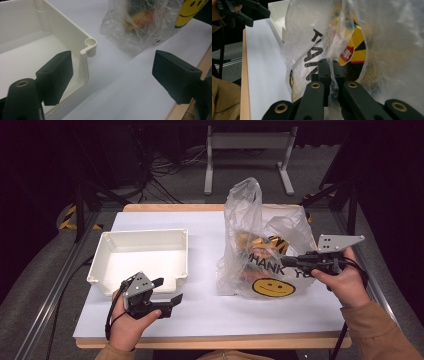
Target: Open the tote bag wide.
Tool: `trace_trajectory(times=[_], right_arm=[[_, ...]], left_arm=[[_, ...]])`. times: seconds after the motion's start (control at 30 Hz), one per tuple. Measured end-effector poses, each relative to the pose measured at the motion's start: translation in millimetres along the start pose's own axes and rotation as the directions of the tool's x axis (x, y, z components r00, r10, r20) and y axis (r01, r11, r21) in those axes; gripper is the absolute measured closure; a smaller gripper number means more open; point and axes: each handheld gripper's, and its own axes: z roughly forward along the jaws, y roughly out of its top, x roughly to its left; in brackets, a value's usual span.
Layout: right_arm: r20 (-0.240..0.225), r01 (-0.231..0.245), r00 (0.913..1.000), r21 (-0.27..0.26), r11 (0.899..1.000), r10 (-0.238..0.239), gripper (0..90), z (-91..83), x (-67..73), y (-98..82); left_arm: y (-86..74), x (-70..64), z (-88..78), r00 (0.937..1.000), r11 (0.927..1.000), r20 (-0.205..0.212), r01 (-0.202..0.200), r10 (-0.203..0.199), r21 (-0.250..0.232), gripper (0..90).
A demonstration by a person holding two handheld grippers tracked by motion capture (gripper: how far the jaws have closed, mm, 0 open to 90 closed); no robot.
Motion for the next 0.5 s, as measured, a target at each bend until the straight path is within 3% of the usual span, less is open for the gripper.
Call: trace_trajectory(times=[0.37, 0.5], right_arm=[[-0.015, -0.030, 0.9994, 0.031, 0.999, 0.030, 89.6, 12.4, 2.1, -20.4], [-0.020, -0.042, 0.9989, 0.032, 0.999, 0.043, 89.5, 15.2, 3.9, -26.5]], left_arm=[[1.7, -5.4, 7.2, 0.9997, 0.9999, 0.017, -0.015, 0.015, -0.008, 17.5], [8.1, -13.4, 14.2, 0.9986, 0.9993, 0.041, -0.032, 0.033, -0.016, 17.3]])
